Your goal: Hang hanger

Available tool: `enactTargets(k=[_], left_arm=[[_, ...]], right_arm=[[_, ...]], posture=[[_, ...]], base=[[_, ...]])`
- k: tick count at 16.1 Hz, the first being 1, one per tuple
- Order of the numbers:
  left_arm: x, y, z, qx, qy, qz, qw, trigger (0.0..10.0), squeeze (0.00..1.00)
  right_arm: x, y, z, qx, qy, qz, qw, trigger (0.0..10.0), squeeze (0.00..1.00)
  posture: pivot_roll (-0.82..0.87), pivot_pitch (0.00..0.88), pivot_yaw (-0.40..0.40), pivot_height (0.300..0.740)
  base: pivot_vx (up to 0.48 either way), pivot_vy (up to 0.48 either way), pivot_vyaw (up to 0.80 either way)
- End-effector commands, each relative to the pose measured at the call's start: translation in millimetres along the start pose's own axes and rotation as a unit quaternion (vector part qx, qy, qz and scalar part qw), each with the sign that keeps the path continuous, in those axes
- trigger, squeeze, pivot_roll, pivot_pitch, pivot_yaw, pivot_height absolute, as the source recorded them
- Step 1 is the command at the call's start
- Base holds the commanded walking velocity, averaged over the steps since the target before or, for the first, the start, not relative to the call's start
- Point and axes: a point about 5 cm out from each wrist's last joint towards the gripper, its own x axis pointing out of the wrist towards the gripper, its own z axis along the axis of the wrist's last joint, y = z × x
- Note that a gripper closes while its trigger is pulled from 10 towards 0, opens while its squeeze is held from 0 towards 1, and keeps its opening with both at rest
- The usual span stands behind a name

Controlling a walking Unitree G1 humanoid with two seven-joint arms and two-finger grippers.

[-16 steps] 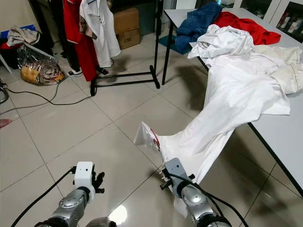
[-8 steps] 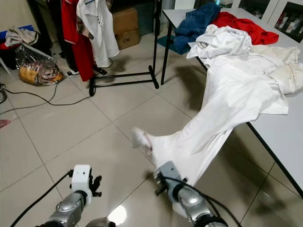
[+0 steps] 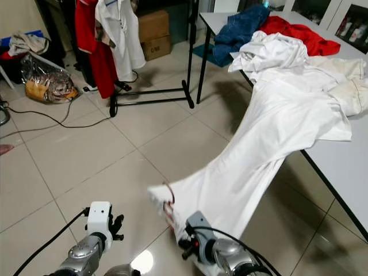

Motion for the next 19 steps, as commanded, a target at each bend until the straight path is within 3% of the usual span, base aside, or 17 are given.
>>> enactTargets(k=[1,5,6,8,9,10,11,13,19], left_arm=[[0.9,-2.1,1,0.004,0.004,-0.001,1.0,10.0,0.0],[0.4,-0.7,0,0.005,0.006,0.0,1.0,10.0,0.0],[0.1,-0.1,-1,0.006,0.006,0.001,1.0,10.0,0.0],[-0.1,0.3,-2,0.007,0.007,0.001,1.0,10.0,0.0],[-0.2,0.4,-2,0.007,0.007,0.002,1.0,10.0,0.0],[-0.2,0.5,-2,0.006,0.007,0.002,1.0,10.0,0.0],[-0.1,0.8,-1,0.006,0.005,0.003,1.0,10.0,0.0],[0.0,1.0,0,0.006,0.004,0.003,1.0,10.0,0.0],[2.8,4.9,11,-0.011,-0.02,0.013,1.0,10.0,0.0]], right_arm=[[0.9,4.2,-6,0.018,0.016,0.019,1.0,10.0,0.0],[3.9,9.8,-12,0.049,0.048,0.028,0.997,10.0,0.0],[7.1,11.4,-9,0.031,0.051,0.016,0.998,10.0,0.0],[9.8,3.9,2,-0.024,0.023,-0.075,0.997,10.0,0.0],[9.4,0.4,6,-0.03,0.01,-0.112,0.993,10.0,0.0],[8.1,-2.6,8,-0.01,-0.007,-0.133,0.991,10.0,0.0],[-5.5,-17.9,2,0.018,-0.03,-0.153,0.988,10.0,0.0],[-13.6,-25.2,-2,0.026,-0.035,-0.146,0.988,10.0,0.0],[-9.2,-18.4,2,0.022,-0.048,-0.11,0.992,10.0,0.0]], posture=[[0.16,0.0,-0.013,0.74],[0.16,0.0,-0.01,0.74],[0.16,0.0,-0.009,0.74],[0.16,0.0,-0.01,0.74],[0.16,0.0,-0.01,0.74],[0.16,0.0,-0.009,0.74],[0.16,0.0,-0.008,0.74],[0.16,0.0,-0.007,0.74],[0.16,0.0,-0.008,0.74]], base=[[0.0,0.0,0.0],[0.0,0.0,0.0],[0.0,0.0,0.0],[0.0,0.0,0.0],[0.0,0.0,0.0],[0.0,0.0,0.0],[0.0,0.0,0.0],[0.0,0.0,0.0],[0.0,0.0,0.0]])
